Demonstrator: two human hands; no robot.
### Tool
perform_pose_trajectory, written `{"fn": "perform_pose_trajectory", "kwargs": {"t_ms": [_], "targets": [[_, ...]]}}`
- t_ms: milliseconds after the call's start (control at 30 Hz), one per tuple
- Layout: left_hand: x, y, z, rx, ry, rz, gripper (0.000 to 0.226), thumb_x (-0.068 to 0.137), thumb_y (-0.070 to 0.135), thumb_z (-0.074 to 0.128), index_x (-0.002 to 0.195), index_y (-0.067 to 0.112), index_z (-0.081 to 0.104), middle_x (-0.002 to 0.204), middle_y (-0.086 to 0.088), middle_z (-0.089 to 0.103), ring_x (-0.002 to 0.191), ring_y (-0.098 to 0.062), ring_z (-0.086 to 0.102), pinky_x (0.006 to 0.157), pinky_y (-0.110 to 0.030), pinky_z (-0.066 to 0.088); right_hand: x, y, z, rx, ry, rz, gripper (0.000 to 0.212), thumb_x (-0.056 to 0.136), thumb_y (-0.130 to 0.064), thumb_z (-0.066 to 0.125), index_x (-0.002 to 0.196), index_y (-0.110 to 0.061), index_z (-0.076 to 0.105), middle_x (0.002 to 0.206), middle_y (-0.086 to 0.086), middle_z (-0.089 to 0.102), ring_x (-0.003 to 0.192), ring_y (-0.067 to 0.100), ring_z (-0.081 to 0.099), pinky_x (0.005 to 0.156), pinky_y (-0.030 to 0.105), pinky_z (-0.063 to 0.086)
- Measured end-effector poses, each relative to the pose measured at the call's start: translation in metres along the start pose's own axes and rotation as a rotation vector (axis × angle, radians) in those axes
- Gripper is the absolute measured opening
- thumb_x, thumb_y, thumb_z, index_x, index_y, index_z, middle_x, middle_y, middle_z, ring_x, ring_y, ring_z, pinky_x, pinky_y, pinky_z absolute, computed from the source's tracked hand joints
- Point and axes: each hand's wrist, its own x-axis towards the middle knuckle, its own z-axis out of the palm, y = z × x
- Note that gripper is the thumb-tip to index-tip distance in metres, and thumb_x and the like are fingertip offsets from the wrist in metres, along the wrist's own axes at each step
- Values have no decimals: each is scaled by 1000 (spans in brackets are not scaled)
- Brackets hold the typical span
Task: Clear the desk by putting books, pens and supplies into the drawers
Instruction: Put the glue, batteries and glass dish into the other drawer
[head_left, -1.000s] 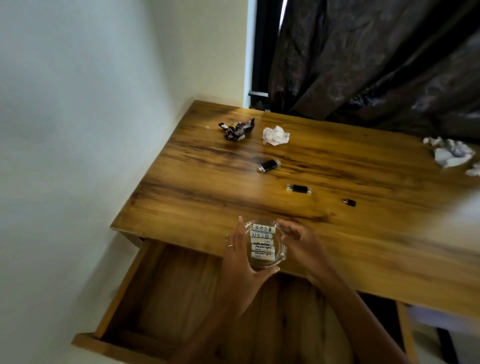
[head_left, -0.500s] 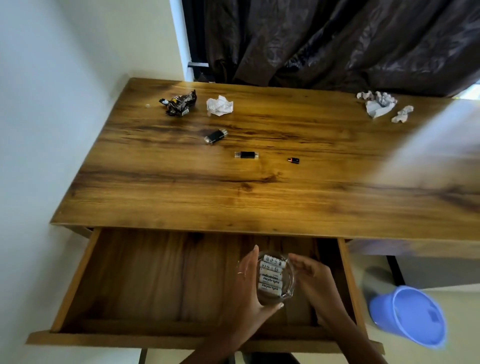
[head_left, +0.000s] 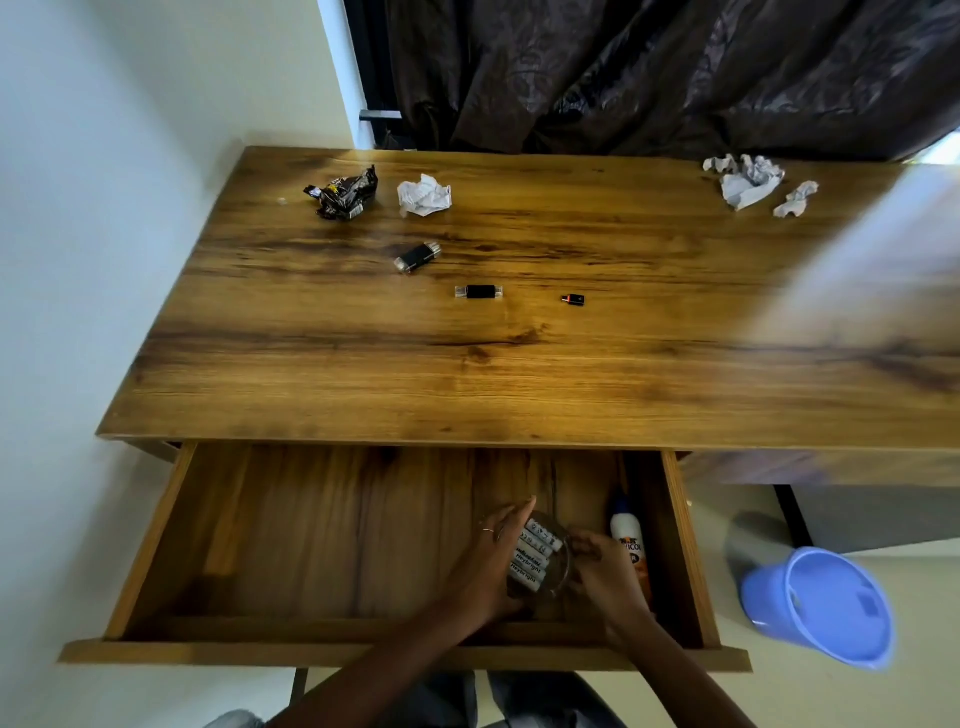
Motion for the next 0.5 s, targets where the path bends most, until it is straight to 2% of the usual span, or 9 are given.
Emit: {"fn": "perform_pose_trajectory", "kwargs": {"t_ms": [133, 200, 267, 367, 500], "targets": [[-4, -7, 0, -10, -23, -4, 108, 71, 40, 78, 150, 32, 5, 154, 5, 10, 134, -6, 29, 107, -19, 35, 2, -1, -3, -66, -57, 3, 24, 88, 2, 54, 92, -19, 65, 88, 2, 70, 83, 18, 67, 72, 35, 56], [-6, -9, -1, -26, -30, -14, 104, 71, 41, 78, 150, 30, 10, 154, 6, 11, 134, -5, 29, 104, -13, 31, 2, -1, -4, -133, -81, -15, 26, 87, 1, 55, 83, -23, 63, 85, 3, 70, 82, 21, 67, 74, 38, 56], [-8, -8, -4, -56, -27, -35, 101, 71, 41, 78, 149, 28, 15, 152, 7, 15, 133, -5, 30, 105, -14, 31, 3, 1, -5, -260, -100, -69, 27, 87, -2, 57, 78, -28, 61, 86, 4, 70, 84, 21, 68, 79, 42, 57], [-12, -5, -8, -68, -34, -72, 94, 76, 41, 74, 149, 23, 19, 151, 8, 18, 133, -7, 33, 109, -22, 35, 4, 6, -3, -396, -135, -107, 27, 88, -6, 57, 82, -32, 57, 91, 0, 68, 87, 14, 67, 80, 40, 57], [-15, -4, -10, -67, -10, -100, 75, 86, 39, 64, 148, 25, 23, 151, 7, 22, 133, -6, 34, 106, -15, 33, 6, 6, -3, -540, -152, -176, 14, 90, -10, 56, 100, -18, 63, 84, -11, 63, 79, 4, 64, 73, 22, 56]]}}
